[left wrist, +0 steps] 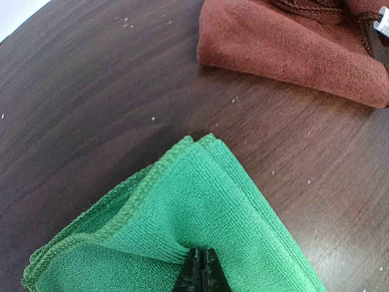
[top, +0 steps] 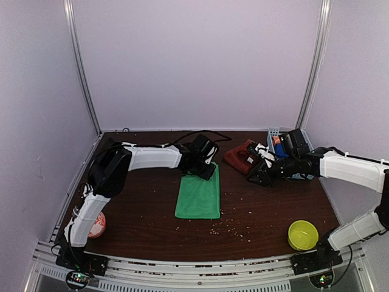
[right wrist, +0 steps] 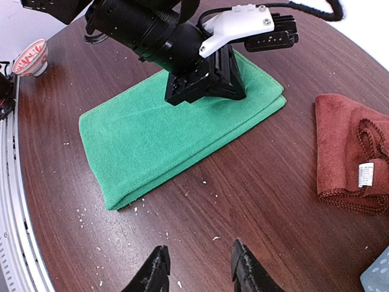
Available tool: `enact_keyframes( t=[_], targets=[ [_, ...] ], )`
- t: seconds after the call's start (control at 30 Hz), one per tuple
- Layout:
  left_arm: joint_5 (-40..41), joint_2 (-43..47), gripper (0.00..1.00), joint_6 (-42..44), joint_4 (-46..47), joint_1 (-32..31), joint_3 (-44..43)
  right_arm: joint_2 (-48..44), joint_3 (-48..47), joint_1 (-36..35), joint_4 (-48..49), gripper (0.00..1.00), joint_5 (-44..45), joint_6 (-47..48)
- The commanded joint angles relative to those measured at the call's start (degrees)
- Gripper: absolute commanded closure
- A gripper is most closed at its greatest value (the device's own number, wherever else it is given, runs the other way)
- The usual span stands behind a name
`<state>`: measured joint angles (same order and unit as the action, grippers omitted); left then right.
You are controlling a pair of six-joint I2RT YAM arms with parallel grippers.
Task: Roll the towels
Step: Rotate the towel at the center of the board, then pick up the towel from the center of the board.
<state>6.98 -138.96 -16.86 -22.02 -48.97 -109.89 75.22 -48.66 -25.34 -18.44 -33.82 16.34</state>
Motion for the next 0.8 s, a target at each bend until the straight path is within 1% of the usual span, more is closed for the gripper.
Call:
enact_keyframes(
  t=[0.0,0.07,0.13,0.17,0.2,0.23,0.27,0.3,0.33,0.4,0.5,0.57,0.67,0.77],
  targets=[
    [-0.9,-1.5,1.0,2.2,-0.2,0.1,-1.7,1.1,-1.4,0.1,-0.3,0.64,0.0,1.2],
    [1.0,1.6,1.0,3.0,-1.9,0.4,-1.2,1.5,-4.0,0.1,-4.1,0.64,1.5,2.7],
    [2.2,7.5,0.98,4.9,-1.7,0.4,2.5,1.5,-6.0,-0.1,-7.5,0.64,1.9,4.5],
    [2.2,11.6,0.86,5.9,-0.4,0.3,6.1,1.2,-6.4,-1.1,-8.4,0.63,2.7,5.3],
    [2.7,15.8,0.71,6.3,1.0,0.4,10.3,0.7,-6.3,-3.3,-8.5,0.63,4.5,6.0],
    [2.9,20.0,0.59,6.3,2.5,0.3,14.9,0.3,-6.0,-6.0,-8.1,0.61,7.3,7.0],
    [2.6,24.3,0.5,6.6,4.3,0.3,19.7,0.2,-5.3,-9.7,-7.2,0.6,10.6,7.6],
    [1.7,28.5,0.44,6.9,6.0,0.3,25.2,0.5,-5.0,-14.0,-6.4,0.58,14.5,8.2],
    [1.3,34.1,0.38,6.7,7.5,0.2,30.3,1.3,-4.9,-16.5,-6.4,0.58,16.0,8.6],
    [0.1,42.0,0.3,6.3,11.0,-0.5,40.8,3.3,-4.8,-20.2,-6.2,0.56,17.2,9.4],
    [-0.8,52.9,0.25,6.5,18.9,-3.1,57.6,6.1,-4.3,-24.8,-4.5,0.51,20.3,12.1],
    [-2.5,58.1,0.24,7.5,21.6,-5.2,65.1,8.2,-4.7,-27.0,-2.9,0.5,21.0,12.6],
    [-0.5,63.1,0.24,7.8,21.8,-8.2,71.2,12.0,-5.3,-29.6,0.2,0.49,22.0,12.5],
    [-0.3,66.3,0.24,7.0,20.6,-9.6,72.8,16.9,-5.9,-31.4,2.8,0.48,23.8,13.3]
  ],
)
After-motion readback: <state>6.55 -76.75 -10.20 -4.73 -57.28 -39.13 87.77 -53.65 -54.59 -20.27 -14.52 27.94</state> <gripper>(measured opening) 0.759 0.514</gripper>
